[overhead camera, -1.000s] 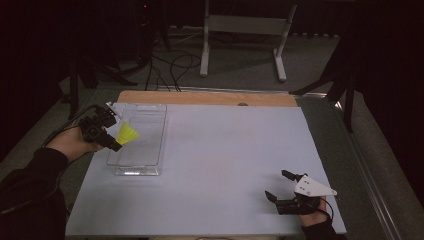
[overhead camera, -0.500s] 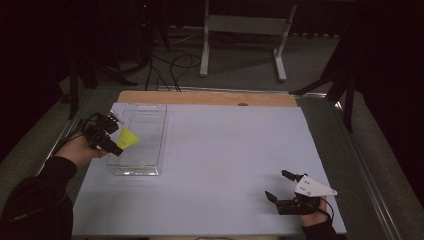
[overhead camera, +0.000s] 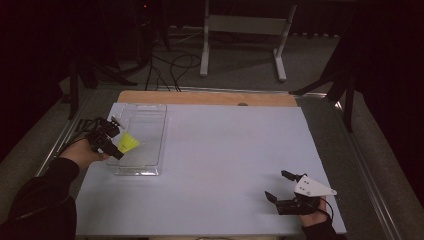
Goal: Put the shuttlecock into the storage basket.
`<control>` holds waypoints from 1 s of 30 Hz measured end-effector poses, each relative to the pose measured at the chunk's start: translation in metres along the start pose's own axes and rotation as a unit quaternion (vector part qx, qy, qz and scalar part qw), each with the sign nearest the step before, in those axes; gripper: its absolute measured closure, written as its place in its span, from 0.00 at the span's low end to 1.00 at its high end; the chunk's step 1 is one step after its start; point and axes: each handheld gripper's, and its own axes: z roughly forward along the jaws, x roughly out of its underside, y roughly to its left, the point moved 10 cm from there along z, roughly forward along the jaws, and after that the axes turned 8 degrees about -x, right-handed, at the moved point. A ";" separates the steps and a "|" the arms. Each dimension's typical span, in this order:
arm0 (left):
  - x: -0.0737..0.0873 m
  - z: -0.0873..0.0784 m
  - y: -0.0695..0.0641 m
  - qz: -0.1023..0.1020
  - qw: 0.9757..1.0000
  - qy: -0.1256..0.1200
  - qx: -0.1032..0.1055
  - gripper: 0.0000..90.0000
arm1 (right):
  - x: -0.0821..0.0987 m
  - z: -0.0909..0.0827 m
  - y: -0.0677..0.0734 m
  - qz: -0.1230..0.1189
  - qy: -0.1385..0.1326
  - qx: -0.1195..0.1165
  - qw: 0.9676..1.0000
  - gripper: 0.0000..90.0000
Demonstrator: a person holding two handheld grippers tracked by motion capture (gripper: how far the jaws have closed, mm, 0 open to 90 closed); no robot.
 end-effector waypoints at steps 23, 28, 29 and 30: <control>-0.020 -0.024 -0.009 0.011 0.999 -0.024 -0.026 0.13 | -0.002 -0.002 -0.001 -0.003 -0.005 0.002 1.000 0.10; -0.024 -0.026 -0.012 0.008 0.999 -0.034 -0.005 0.00 | -0.002 -0.003 -0.001 -0.002 -0.006 0.005 1.000 0.10; -0.025 -0.026 -0.013 0.007 0.999 -0.036 0.000 0.00 | -0.002 -0.003 -0.001 -0.002 -0.006 0.005 1.000 0.10; -0.026 -0.026 -0.013 0.006 0.999 -0.040 0.004 0.00 | -0.002 -0.003 -0.001 -0.002 -0.006 0.005 1.000 0.10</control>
